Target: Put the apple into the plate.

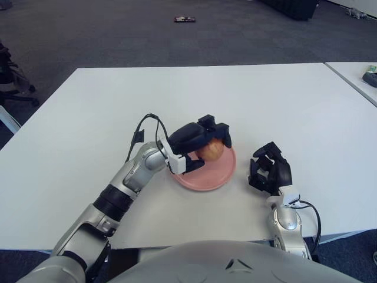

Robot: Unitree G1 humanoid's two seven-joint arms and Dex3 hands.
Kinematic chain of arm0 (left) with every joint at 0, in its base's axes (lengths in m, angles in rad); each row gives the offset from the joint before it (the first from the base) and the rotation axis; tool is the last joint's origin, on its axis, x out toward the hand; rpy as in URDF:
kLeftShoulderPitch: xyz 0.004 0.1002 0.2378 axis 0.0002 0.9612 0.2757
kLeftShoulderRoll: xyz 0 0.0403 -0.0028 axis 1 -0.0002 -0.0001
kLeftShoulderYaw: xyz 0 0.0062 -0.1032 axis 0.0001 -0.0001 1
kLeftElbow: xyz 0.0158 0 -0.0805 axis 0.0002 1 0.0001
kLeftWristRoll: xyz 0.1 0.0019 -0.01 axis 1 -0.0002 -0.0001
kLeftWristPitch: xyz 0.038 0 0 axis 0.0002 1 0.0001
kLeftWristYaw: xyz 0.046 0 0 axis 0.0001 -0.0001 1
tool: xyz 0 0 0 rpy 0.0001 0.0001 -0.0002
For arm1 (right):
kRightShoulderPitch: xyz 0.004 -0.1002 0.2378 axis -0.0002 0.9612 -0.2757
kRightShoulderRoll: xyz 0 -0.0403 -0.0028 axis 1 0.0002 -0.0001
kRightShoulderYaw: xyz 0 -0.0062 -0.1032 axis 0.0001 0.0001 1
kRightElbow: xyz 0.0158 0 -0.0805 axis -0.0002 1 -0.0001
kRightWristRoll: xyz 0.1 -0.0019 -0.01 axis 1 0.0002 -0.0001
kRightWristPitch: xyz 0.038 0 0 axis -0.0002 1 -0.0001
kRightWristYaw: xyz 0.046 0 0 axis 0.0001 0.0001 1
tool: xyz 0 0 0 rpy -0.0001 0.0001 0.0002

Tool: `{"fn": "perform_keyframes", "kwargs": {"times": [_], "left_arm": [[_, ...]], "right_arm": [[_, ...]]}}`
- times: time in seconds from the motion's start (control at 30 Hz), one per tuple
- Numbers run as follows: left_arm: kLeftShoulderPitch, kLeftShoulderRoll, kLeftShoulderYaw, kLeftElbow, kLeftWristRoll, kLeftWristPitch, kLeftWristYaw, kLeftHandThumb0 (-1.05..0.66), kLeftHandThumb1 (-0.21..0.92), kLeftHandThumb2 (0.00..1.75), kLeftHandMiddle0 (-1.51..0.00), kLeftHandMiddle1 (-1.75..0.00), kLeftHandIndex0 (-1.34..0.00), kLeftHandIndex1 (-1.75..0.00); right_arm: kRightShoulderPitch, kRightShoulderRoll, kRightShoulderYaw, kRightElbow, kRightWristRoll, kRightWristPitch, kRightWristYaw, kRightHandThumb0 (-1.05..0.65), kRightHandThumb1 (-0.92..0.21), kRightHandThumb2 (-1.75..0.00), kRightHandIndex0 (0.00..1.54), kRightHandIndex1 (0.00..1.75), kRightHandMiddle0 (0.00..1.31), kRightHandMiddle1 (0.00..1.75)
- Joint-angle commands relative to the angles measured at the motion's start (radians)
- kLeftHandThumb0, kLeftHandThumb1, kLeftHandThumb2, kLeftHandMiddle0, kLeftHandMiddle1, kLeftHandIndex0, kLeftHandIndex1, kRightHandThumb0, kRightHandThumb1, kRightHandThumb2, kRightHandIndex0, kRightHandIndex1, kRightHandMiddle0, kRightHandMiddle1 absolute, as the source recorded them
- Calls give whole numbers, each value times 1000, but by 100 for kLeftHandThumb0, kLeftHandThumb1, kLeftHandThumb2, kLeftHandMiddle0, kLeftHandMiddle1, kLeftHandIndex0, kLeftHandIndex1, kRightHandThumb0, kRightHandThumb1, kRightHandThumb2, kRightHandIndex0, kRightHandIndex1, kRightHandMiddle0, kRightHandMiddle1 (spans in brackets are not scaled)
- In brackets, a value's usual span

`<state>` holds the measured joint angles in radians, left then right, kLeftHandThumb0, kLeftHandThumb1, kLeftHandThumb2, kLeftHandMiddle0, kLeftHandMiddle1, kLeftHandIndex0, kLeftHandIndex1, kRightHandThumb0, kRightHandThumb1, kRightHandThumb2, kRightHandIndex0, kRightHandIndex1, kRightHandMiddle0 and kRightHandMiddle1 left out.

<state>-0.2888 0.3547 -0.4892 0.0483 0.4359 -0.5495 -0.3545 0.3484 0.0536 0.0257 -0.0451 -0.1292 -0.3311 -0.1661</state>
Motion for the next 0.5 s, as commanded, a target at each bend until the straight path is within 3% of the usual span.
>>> {"fn": "perform_keyframes", "kwargs": {"times": [0.0, 0.3, 0.47], "left_arm": [[-44, -8, -49, 75, 63, -60, 2, 0, -3, 166, -93, -158, -65, -175], [-84, -38, -133, 303, 232, -155, 99, 0, -1, 165, -90, -161, -62, -175], [-103, -38, -149, 379, 265, -209, 158, 0, -1, 165, -90, -163, -62, -175]], "right_arm": [[3, 3, -5, -4, 7, -6, 0, -41, -53, -105, 75, 169, 44, 175], [14, 8, 0, -35, -23, 37, -17, -42, -52, -107, 79, 168, 45, 175], [15, 8, 1, -40, -29, 44, -21, -42, -51, -108, 80, 169, 46, 175]]}}
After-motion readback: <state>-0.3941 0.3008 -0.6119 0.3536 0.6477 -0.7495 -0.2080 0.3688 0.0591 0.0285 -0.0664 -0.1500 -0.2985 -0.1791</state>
